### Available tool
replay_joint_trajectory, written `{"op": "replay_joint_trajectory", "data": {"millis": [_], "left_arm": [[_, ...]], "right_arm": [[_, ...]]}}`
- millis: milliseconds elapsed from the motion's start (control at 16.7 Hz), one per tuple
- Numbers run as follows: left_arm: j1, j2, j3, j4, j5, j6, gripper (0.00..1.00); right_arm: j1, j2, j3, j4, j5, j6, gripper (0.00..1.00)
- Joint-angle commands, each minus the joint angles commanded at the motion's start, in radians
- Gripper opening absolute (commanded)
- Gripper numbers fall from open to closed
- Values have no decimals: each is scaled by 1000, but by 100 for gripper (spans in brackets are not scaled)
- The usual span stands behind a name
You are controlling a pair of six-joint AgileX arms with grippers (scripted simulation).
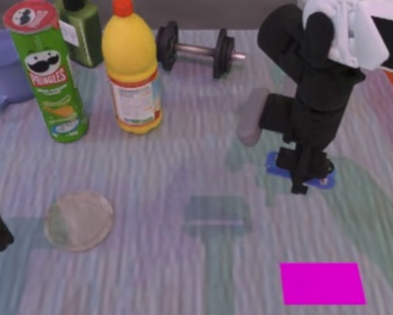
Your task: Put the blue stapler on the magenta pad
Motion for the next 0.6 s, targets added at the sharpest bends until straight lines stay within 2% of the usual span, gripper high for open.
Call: {"op": "replay_joint_trajectory", "data": {"millis": [240,600], "left_arm": [[0,0,0,0,0,0,100],[0,0,0,0,0,0,100]], "right_arm": [[14,-72,-73,9,-2,-37,0],[84,-328,-369,25,-10,-189,0]]}}
